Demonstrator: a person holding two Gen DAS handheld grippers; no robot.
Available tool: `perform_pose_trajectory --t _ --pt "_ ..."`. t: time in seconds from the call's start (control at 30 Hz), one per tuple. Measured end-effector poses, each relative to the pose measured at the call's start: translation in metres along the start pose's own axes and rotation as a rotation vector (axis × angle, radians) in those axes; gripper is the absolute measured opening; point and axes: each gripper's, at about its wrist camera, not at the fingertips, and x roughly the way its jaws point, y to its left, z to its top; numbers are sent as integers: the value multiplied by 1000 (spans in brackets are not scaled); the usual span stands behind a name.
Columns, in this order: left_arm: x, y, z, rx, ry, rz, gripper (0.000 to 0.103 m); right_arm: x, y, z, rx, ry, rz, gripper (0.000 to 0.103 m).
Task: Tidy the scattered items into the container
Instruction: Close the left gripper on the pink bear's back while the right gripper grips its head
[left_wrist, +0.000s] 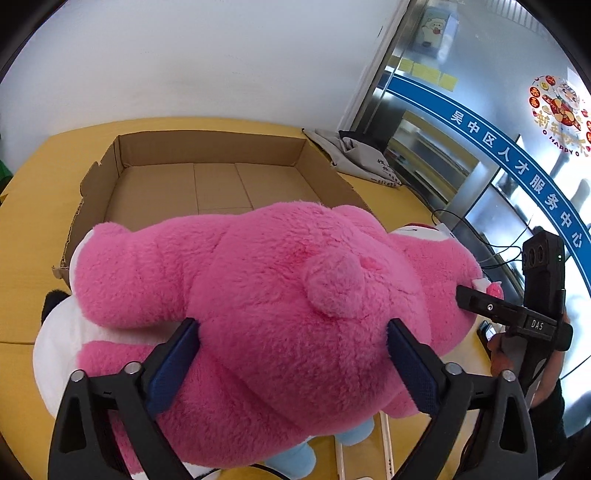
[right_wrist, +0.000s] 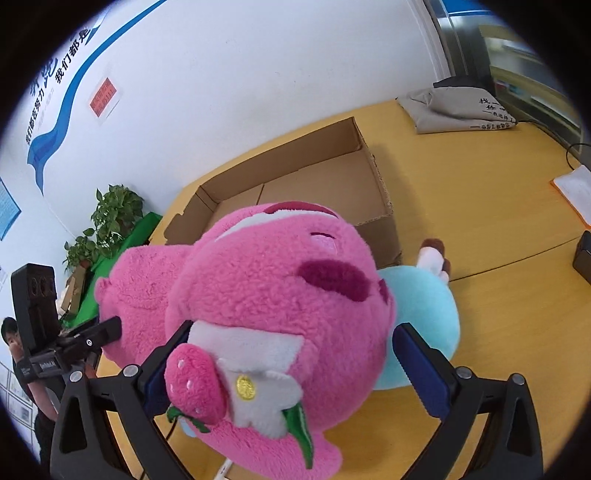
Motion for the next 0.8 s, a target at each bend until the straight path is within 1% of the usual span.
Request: perform_pose_trajectory --t 0.07,0.1,0.13,0.2,0.23,0.27,0.37,0.47,0.57,0.67,0.73,0.8 --pt "-1 2 2 -16 16 -8 76 3 8 0 -56 -6 -21 101" --pt "-1 5 3 -25 27 -14 73 1 12 0 -84 -13 -30 93" --pt "-2 6 3 -33 34 -20 68 -1 17 -1 -107 -24 -44 89" --pt "-5 6 4 -45 39 -31 60 -4 27 -3 -141 -41 -72 76" --pt "-6 6 4 -51 41 -36 53 -6 31 -4 -152 -50 -96 74" --pt "-10 5 4 -57 39 -42 43 -7 36 -5 -166 -57 -117 70" --pt "-20 0 6 -64 20 -42 30 -12 47 -4 -196 -77 -162 62" --pt "-30 -1 12 -68 -6 -40 25 -19 60 2 -229 -109 -187 58" --pt "-41 2 21 -72 -42 -40 24 -26 72 12 -267 -150 -200 55" --pt "-51 4 30 -76 -77 -40 24 -28 84 29 -301 -183 -192 54" --pt "-58 6 45 -64 -107 -29 24 -24 92 47 -320 -202 -182 53" --pt "-65 10 68 -41 -138 -5 24 -19 101 68 -342 -233 -171 53"
